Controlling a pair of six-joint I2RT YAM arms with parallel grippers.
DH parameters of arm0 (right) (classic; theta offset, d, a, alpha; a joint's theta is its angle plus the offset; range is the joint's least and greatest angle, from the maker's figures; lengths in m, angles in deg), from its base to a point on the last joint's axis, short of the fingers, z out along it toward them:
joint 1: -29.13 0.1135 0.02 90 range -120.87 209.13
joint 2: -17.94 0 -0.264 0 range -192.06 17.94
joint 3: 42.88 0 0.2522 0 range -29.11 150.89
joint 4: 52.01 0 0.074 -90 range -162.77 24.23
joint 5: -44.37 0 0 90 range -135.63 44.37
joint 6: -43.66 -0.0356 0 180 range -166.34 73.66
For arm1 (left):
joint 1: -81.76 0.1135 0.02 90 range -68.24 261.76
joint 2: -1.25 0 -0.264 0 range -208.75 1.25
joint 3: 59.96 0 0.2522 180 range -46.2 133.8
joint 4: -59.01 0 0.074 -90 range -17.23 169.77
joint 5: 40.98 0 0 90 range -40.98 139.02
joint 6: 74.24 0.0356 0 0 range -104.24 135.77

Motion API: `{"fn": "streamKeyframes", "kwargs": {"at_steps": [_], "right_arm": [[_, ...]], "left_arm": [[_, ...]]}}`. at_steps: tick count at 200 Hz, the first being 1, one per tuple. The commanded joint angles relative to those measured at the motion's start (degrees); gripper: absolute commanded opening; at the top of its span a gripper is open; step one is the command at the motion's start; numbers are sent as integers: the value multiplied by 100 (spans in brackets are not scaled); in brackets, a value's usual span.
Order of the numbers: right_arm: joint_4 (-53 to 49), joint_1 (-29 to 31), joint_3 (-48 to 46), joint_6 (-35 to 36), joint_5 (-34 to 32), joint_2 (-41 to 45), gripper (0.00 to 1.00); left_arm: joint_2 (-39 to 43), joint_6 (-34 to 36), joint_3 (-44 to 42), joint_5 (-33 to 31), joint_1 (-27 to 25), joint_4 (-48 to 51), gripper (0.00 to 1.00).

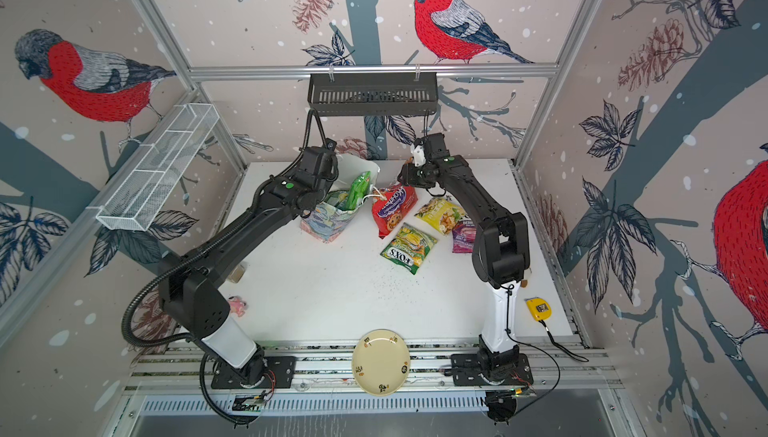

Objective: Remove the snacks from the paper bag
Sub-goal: 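Move the right gripper back over the bag opening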

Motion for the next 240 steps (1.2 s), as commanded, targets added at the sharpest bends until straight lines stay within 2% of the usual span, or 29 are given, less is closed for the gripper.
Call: {"fn": "streamKeyframes", "kwargs": {"at_steps": [1,47,92,138,195,240], "right_arm": [[356,-32,-29,-127,207,274,55],[765,45,-208,-380,312,1114,54],[851,674,-260,-426,893,1454,37],[892,992,-637,-521,971,1470,29],[437,1022,-657,-426,651,1289,31],[259,1056,-706,-274,751,1272,30]], "left_arm": [[139,63,-159,-184,-21,-664,0],[118,18,-144,-189,-74,-658,0],[87,18,-169,-351,-78,-820,0],[89,163,-258,-760,20,-957,0],[292,130,-380,-910,37,-999,0],[533,-245,-637,-714,3,-858,0]]}}
